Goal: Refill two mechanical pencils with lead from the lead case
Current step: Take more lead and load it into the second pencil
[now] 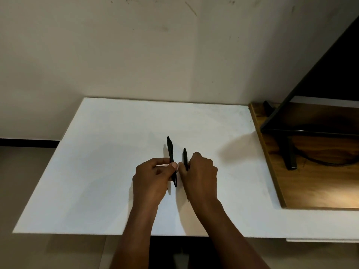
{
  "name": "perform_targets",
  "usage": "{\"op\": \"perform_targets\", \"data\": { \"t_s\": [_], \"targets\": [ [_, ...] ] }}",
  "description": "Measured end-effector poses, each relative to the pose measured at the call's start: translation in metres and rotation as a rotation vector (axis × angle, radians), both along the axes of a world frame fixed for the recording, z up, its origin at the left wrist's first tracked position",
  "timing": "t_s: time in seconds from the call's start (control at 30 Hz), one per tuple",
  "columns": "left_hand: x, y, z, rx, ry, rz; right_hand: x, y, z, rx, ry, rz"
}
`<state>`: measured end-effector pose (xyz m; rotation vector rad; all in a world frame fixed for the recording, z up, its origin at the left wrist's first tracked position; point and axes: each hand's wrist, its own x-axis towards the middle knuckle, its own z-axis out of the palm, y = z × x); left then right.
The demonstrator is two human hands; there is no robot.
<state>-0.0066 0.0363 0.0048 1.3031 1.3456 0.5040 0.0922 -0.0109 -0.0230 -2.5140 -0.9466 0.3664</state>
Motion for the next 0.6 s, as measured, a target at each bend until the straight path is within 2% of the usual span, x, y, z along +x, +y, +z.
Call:
{"op": "perform_targets", "data": {
  "t_s": [0.2,0.3,0.43,0.6],
  "targets": [
    [-0.005,0.001,-0.002,0.054,0.013,-0.062,0.003,-0.004,0.003,0.051,0.093,-0.055],
    [-0.004,0.001,-0.004,0.061,0.023,-0.100,0.020,-0.007,0.014,0.228,0.128,-0.119],
    [0.000,-0.002,-0.004,0.016,-0.008,-0.236,0.042,-0.012,0.032,0.494,0.528,-0.158],
    [0.007,-0.006,-0.007,-0.050,-0.049,-0.373,0.050,-0.023,0.029,0.535,0.780,-0.152]
  ]
}}
